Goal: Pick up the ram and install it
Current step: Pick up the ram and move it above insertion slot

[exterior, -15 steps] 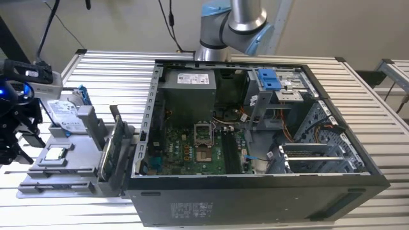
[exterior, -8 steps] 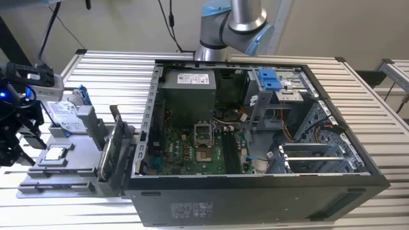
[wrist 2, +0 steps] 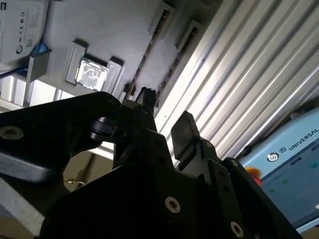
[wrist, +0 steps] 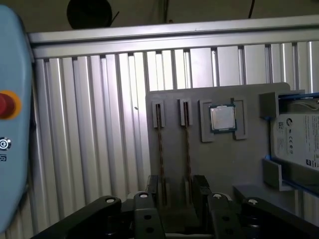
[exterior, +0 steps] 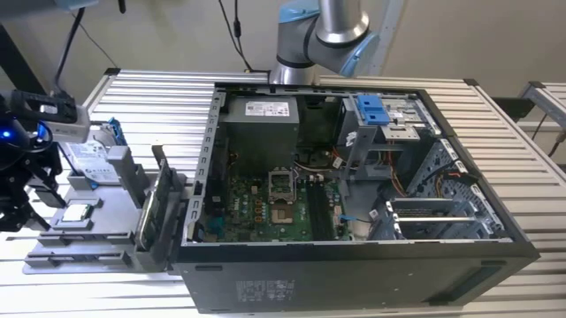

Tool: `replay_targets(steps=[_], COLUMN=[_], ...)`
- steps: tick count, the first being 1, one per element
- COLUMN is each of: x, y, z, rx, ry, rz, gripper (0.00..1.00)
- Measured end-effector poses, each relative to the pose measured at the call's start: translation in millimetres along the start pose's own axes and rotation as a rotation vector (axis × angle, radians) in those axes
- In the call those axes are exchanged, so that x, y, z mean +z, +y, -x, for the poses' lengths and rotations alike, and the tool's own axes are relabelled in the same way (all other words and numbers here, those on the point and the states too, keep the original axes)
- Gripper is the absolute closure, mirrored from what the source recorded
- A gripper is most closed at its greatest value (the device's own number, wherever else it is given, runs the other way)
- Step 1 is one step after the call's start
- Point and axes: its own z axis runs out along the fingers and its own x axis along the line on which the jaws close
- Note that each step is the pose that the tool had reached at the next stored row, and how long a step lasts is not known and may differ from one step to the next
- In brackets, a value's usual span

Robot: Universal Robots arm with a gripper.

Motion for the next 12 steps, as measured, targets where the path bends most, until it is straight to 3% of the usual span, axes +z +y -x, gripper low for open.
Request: replay_targets(steps=[12], x=[6.1], y=[-0.2], z=[-0.2], rx=[0.0], ry=[0.0001], rz=[0.0], gripper=[0.58])
